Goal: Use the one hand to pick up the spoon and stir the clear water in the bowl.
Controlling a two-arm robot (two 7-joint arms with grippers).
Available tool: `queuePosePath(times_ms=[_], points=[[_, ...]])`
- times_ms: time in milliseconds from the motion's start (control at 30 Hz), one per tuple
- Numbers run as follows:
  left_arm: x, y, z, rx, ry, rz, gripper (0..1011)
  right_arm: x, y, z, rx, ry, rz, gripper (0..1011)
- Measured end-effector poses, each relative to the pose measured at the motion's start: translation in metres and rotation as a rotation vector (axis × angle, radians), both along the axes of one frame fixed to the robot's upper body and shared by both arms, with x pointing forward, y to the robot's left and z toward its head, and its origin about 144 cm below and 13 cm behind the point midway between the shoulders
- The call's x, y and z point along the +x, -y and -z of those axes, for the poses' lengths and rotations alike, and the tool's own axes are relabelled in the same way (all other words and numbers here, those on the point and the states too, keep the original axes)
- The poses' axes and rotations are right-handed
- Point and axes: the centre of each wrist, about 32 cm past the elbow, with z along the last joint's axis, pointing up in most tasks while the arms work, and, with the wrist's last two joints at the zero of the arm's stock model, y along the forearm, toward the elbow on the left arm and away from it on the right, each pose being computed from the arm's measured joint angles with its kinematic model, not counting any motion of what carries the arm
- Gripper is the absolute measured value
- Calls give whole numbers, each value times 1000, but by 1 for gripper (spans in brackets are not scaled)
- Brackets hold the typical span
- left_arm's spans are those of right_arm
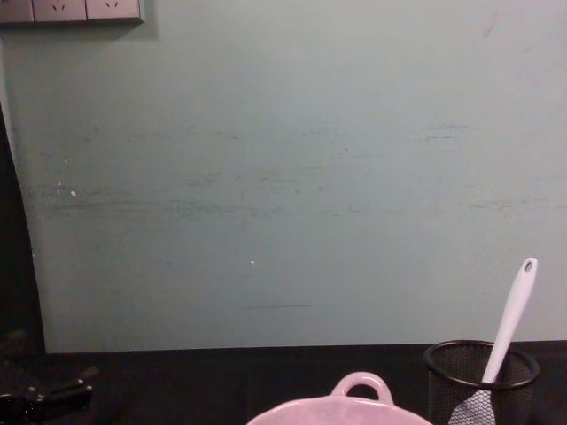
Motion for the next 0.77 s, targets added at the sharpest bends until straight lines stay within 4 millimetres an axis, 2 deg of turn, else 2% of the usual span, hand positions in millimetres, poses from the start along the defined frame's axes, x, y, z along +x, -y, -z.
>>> queuePosePath(times_ms=[767], points=[[0, 0, 0, 0, 0, 0, 1011, 0, 1, 1, 4, 2, -1, 1004]])
